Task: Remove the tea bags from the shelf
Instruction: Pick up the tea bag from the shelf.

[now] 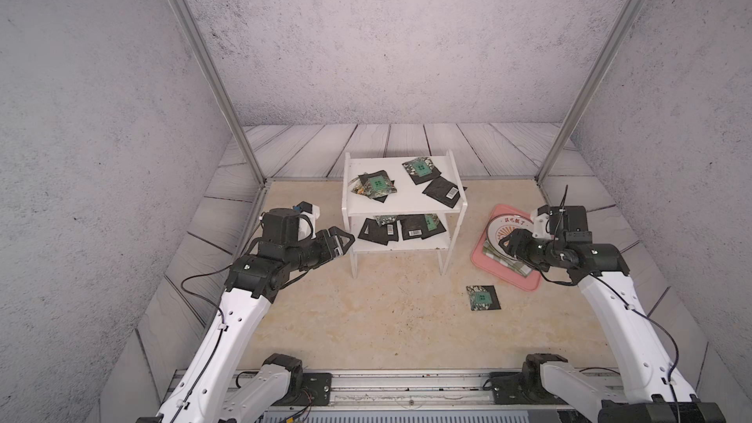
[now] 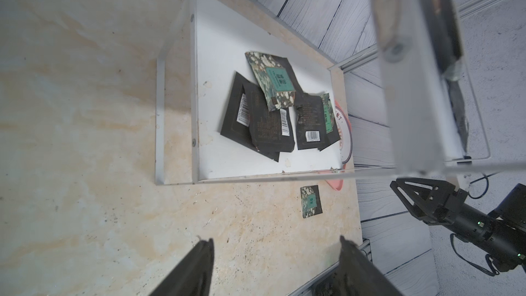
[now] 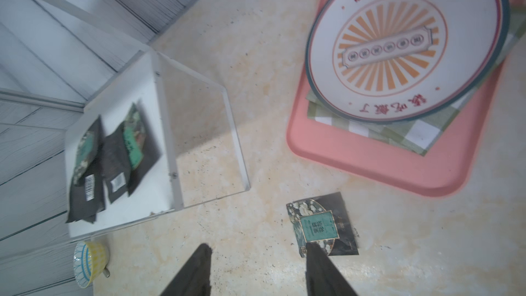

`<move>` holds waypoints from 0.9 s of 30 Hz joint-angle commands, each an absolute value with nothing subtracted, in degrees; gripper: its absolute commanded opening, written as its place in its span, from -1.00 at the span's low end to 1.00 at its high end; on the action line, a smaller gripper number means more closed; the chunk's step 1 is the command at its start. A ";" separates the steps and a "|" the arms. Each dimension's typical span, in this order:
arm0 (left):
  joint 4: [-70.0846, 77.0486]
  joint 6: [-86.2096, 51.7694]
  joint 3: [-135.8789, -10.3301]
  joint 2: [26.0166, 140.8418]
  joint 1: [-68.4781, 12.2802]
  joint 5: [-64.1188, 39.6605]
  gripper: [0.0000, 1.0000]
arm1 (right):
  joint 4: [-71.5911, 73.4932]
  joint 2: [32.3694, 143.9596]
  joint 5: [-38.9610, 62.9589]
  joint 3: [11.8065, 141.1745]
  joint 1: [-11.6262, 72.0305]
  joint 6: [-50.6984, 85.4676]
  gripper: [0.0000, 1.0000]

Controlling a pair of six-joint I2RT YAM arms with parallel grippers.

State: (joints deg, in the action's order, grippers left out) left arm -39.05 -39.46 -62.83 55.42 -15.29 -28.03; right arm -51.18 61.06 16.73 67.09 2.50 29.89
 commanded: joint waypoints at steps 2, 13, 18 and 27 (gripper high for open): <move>-42.31 -39.05 -67.57 55.44 -15.73 -26.47 0.47 | -57.20 63.77 18.44 76.26 5.61 25.28 0.18; -43.59 -39.90 -75.29 59.16 -15.73 -27.32 0.53 | -62.27 72.86 18.48 100.98 14.67 17.33 0.76; -42.55 -40.14 -75.67 60.17 -15.73 -27.92 0.53 | -65.44 79.16 19.50 111.30 19.39 12.48 0.78; -42.19 -40.07 -75.72 61.37 -15.73 -29.13 0.53 | -69.94 89.84 27.29 125.13 27.54 -0.44 0.98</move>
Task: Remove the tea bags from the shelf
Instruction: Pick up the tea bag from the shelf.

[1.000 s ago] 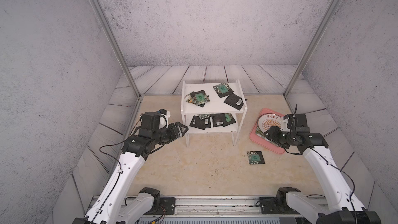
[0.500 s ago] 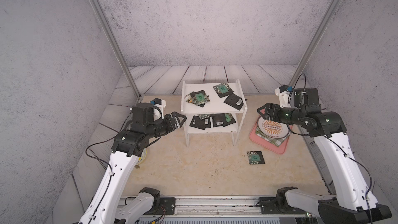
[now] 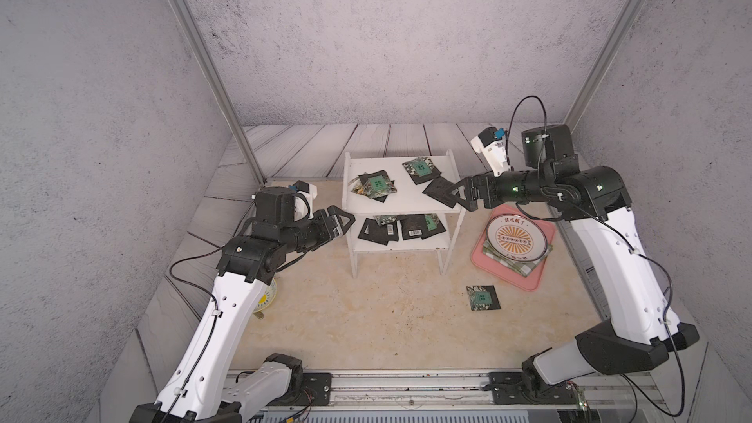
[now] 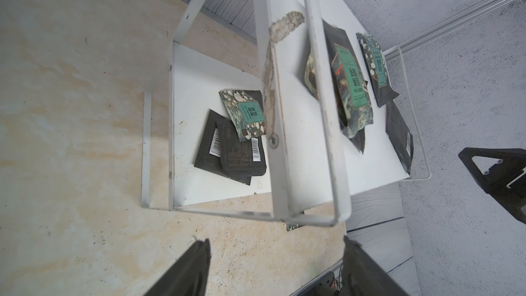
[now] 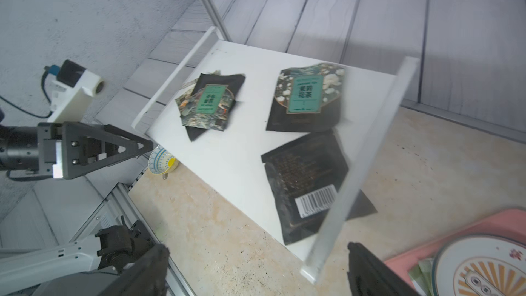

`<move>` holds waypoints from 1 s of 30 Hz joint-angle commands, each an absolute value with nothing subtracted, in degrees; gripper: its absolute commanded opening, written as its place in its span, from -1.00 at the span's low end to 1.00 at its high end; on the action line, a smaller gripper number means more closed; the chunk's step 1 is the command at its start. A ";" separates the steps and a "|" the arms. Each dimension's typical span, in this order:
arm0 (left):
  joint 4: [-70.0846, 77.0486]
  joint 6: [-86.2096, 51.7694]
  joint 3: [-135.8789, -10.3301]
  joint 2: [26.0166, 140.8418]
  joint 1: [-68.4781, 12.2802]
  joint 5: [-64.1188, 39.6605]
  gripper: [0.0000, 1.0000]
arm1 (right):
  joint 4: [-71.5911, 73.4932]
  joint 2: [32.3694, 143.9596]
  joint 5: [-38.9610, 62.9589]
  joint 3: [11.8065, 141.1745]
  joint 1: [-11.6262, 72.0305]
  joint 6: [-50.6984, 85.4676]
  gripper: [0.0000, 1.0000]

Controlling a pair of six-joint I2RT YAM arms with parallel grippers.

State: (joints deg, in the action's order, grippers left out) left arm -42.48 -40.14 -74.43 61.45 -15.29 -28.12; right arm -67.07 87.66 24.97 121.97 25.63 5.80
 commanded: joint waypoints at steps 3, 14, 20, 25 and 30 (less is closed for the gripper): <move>-42.58 -39.76 -75.59 61.26 -15.73 -29.16 0.53 | -71.33 93.41 22.88 129.46 29.64 -2.62 0.98; -42.11 -39.94 -74.16 61.27 -15.69 -29.14 0.53 | -72.55 100.22 13.23 131.41 32.99 -4.45 0.98; -41.66 -39.99 -73.59 61.49 -15.72 -29.28 0.53 | -72.16 101.33 9.52 129.69 33.96 -4.92 0.98; -41.40 -39.99 -73.01 61.31 -15.73 -29.32 0.52 | -72.06 101.66 7.71 128.02 35.03 -4.83 0.98; -41.05 -40.29 -72.26 61.08 -15.71 -29.33 0.52 | -72.29 101.95 7.11 127.10 36.13 -4.83 0.96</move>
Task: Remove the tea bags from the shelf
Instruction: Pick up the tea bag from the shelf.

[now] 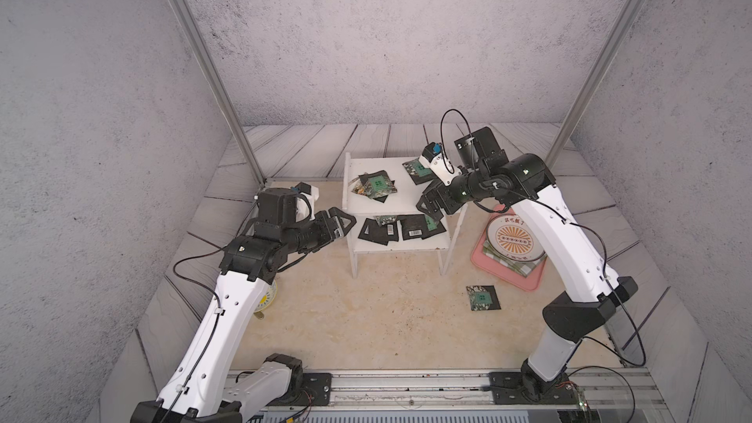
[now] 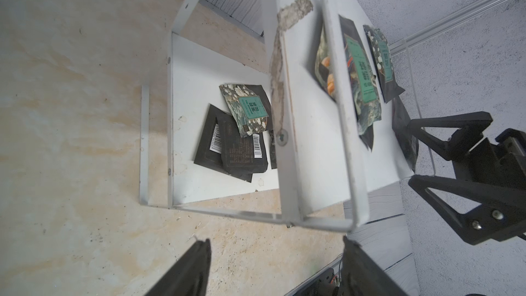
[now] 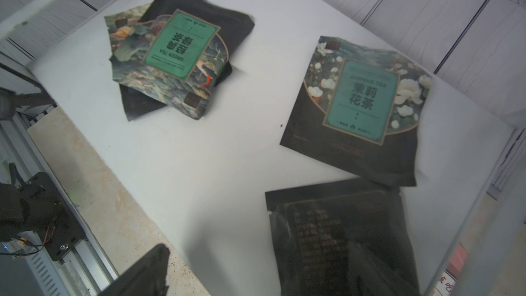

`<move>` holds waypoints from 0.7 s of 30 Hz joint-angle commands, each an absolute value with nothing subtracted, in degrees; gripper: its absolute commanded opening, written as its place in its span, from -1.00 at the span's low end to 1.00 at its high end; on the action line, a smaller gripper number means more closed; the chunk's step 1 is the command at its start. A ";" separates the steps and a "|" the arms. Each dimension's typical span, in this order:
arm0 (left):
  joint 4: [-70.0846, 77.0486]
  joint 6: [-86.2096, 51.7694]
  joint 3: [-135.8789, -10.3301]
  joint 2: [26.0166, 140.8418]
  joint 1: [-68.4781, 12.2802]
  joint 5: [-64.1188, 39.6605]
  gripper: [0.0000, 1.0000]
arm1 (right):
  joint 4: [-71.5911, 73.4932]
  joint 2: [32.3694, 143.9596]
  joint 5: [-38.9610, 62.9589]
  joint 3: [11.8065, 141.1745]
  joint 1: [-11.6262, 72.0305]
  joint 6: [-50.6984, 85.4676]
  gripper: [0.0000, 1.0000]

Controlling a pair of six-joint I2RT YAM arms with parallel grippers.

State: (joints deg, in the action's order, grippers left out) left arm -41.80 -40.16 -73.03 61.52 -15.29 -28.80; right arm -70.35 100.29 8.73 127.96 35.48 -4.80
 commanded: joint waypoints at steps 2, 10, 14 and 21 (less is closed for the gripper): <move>-40.96 -40.34 -71.99 60.97 -15.73 -29.33 0.52 | -72.33 101.95 6.90 126.90 36.75 -4.71 0.95; -40.43 -40.69 -70.92 60.60 -15.73 -29.15 0.51 | -72.19 101.09 4.56 125.02 40.39 -4.75 0.75; -40.16 -40.86 -70.58 60.56 -15.71 -29.10 0.51 | -70.90 99.70 2.11 122.62 42.17 -4.57 0.63; -39.74 -41.47 -70.11 60.59 -15.73 -29.06 0.51 | -68.52 97.33 0.34 120.78 44.35 -5.16 0.56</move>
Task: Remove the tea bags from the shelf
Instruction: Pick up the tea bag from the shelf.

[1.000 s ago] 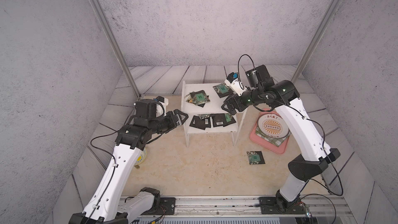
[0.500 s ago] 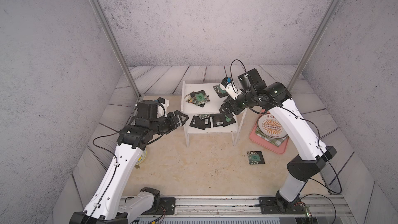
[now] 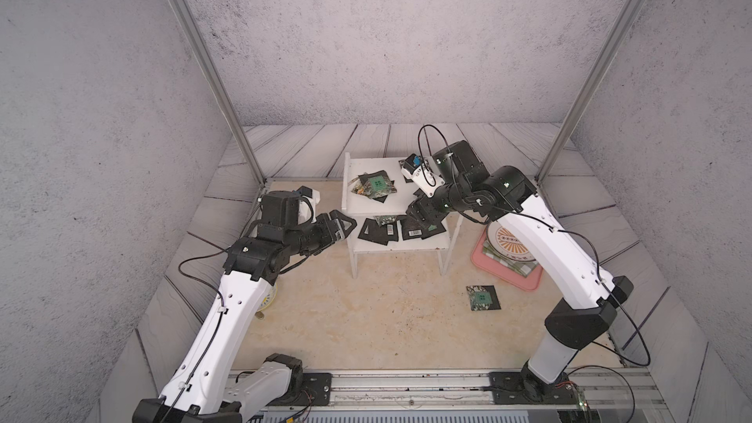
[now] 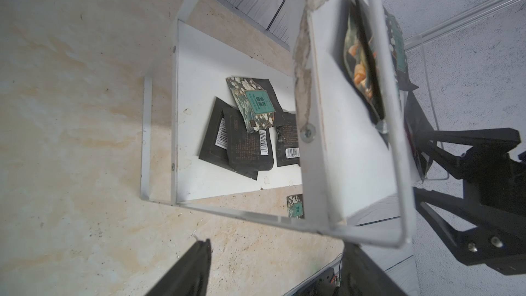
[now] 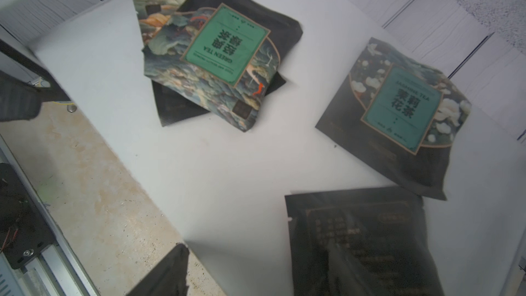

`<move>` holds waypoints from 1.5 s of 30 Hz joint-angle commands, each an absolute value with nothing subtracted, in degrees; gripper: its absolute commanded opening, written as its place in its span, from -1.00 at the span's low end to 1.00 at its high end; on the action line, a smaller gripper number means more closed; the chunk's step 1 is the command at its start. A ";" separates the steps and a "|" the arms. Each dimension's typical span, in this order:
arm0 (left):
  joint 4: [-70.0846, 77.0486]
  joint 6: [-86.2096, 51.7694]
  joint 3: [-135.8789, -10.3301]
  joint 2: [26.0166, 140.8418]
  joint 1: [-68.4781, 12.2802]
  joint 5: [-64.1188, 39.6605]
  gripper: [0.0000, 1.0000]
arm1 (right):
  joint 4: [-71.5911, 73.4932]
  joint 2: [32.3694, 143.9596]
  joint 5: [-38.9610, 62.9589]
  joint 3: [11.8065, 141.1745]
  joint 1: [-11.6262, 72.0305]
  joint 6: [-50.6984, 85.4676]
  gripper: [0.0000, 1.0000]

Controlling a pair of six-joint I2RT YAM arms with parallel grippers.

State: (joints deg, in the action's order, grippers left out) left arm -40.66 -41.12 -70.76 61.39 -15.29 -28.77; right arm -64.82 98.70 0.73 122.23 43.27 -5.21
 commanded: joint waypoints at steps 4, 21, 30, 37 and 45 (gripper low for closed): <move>-39.73 -41.66 -70.05 60.38 -15.69 -29.15 0.51 | -67.35 96.29 -1.60 123.08 45.19 -5.88 0.59; -39.81 -41.67 -69.96 60.58 -15.73 -29.45 0.51 | -63.81 95.98 -12.73 121.44 45.49 -10.11 0.89; -39.81 -41.70 -69.17 60.10 -15.73 -29.21 0.51 | -63.90 96.01 -11.90 117.16 45.44 -9.72 0.86; -39.57 -42.01 -68.56 59.95 -15.73 -29.16 0.51 | -63.11 93.92 -10.27 114.76 45.47 -8.10 0.63; -38.84 -42.48 -67.94 60.03 -15.73 -29.33 0.51 | -61.57 90.38 -8.63 111.60 45.61 -6.60 0.28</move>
State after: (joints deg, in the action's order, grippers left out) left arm -39.99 -42.37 -68.47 60.77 -15.29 -28.86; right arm -60.10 92.82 -10.26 113.12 45.67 -8.47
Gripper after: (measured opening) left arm 0.755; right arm 0.657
